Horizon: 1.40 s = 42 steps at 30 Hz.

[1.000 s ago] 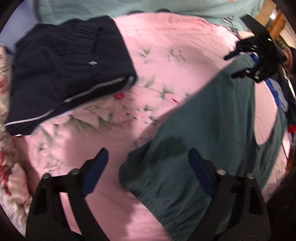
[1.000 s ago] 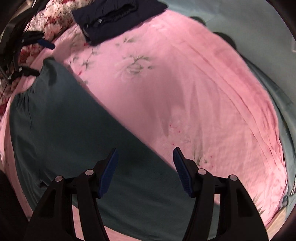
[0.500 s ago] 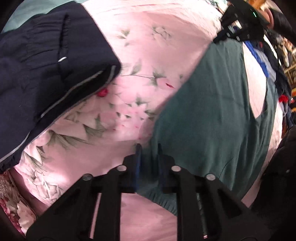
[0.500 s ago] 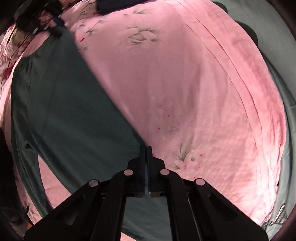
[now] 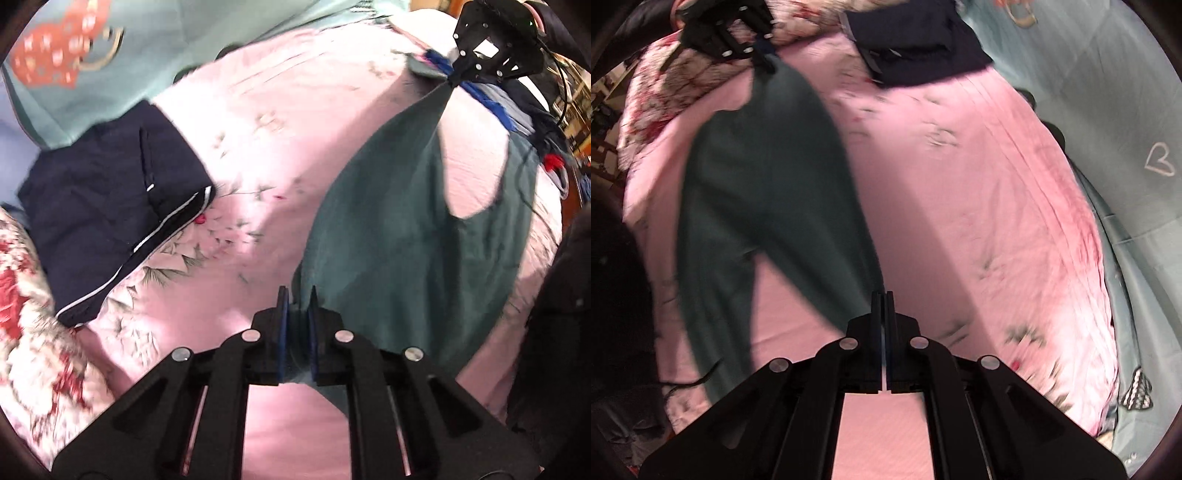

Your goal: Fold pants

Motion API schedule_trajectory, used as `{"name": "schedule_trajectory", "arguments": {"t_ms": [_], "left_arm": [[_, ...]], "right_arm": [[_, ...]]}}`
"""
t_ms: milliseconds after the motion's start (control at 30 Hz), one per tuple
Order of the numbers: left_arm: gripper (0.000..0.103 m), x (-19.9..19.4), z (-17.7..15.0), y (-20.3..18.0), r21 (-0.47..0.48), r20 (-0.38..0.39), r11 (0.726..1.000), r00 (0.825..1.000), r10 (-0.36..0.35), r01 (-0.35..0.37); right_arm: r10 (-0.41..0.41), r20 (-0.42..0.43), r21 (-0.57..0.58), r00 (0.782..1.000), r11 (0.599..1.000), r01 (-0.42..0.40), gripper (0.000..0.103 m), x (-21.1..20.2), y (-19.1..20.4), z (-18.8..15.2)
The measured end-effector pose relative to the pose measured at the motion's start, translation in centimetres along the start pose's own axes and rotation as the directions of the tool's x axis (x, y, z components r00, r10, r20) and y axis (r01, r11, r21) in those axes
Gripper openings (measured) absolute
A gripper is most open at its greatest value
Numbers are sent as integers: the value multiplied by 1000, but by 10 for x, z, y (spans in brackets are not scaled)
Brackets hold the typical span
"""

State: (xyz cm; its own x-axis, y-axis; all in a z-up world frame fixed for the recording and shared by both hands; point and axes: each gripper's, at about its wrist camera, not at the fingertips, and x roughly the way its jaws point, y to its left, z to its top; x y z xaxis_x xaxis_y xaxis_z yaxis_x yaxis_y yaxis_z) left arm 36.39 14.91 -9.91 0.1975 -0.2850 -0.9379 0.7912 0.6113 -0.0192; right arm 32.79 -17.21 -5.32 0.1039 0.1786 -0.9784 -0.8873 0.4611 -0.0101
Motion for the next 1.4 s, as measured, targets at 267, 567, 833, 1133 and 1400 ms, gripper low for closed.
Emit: {"name": "schedule_trajectory", "arguments": {"t_ms": [267,567,833,1133,1400], "left_arm": [[9,-27,-65,-93,59,-56,998,998,25,-22],[13,34,-137,-140,34,-138,996,986,89,-85],[75,-15,-178,-146,-239,43,950,975,218,-202],[80,-28,-150,-148,-480,250,872,940,234,-89],[86,18,-73,-194,-498,305,866,943,129,43]], "right_arm": [[58,-3,-85,998,995,-58,1,-4,128,-31],[73,-98,-96,993,992,-82,1,70,221,-75],[84,-11,117,996,990,-82,46,47,217,-59],[5,86,650,996,758,-60,47,63,162,-85],[-362,49,940,931,332,79,50,-2,54,-168]]}}
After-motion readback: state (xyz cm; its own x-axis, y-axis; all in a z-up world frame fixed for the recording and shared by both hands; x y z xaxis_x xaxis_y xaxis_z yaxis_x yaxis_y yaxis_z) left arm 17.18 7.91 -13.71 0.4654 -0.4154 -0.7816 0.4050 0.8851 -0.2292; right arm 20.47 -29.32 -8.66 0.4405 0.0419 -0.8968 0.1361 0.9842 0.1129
